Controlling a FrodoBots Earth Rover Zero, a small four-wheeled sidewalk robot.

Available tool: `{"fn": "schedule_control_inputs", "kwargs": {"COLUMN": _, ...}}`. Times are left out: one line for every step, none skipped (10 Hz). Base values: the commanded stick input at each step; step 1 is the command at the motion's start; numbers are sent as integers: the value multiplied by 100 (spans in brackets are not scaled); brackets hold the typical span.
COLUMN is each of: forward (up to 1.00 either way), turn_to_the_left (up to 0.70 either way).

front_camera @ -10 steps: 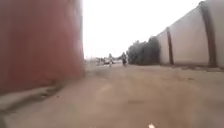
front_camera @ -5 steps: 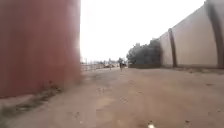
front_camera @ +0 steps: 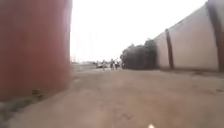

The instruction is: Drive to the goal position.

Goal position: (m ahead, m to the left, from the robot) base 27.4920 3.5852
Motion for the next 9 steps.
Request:
{"fn": "schedule_control_inputs", "kwargs": {"forward": 100, "turn_to_the_left": 0}}
{"fn": "schedule_control_inputs", "kwargs": {"forward": 100, "turn_to_the_left": 0}}
{"fn": "schedule_control_inputs", "kwargs": {"forward": 100, "turn_to_the_left": 0}}
{"fn": "schedule_control_inputs", "kwargs": {"forward": 100, "turn_to_the_left": 0}}
{"fn": "schedule_control_inputs", "kwargs": {"forward": 100, "turn_to_the_left": 4}}
{"fn": "schedule_control_inputs", "kwargs": {"forward": 100, "turn_to_the_left": 25}}
{"fn": "schedule_control_inputs", "kwargs": {"forward": 100, "turn_to_the_left": 10}}
{"fn": "schedule_control_inputs", "kwargs": {"forward": 100, "turn_to_the_left": 0}}
{"fn": "schedule_control_inputs", "kwargs": {"forward": 100, "turn_to_the_left": 0}}
